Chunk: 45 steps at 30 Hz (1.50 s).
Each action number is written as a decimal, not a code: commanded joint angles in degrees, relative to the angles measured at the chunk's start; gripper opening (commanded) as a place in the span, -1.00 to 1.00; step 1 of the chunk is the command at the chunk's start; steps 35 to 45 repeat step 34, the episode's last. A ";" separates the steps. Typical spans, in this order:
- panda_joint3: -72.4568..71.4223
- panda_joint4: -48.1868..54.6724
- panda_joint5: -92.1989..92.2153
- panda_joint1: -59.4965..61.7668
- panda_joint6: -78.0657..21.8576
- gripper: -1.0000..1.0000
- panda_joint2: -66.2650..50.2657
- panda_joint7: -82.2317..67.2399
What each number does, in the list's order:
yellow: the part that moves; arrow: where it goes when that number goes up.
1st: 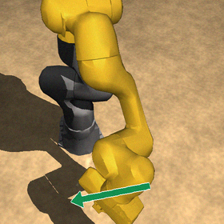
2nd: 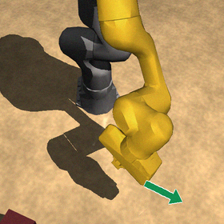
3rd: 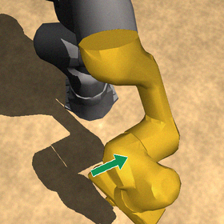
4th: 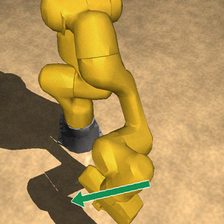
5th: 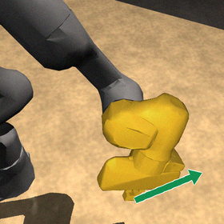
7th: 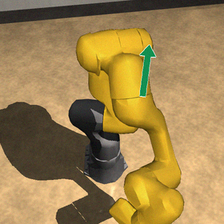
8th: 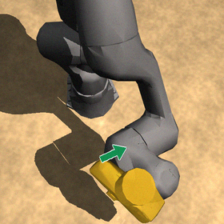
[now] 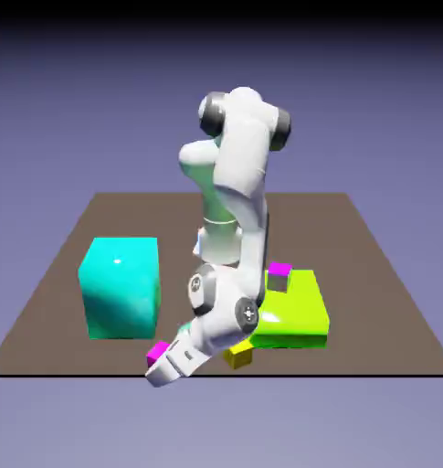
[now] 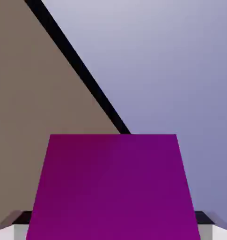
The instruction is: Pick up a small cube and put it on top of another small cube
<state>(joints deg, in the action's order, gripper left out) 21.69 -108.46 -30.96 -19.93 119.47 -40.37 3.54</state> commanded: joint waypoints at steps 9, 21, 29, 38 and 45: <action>-8.63 -16.10 5.37 4.33 -5.33 -1.00 15.68 11.04; -21.24 -41.02 12.94 12.13 -9.67 -1.00 36.54 28.36; -21.70 -49.96 10.40 14.74 -0.49 -1.00 34.59 33.99; -22.35 -48.39 11.79 14.32 -4.02 1.00 36.62 33.10; -22.35 -48.39 11.79 14.32 -4.02 1.00 36.62 33.10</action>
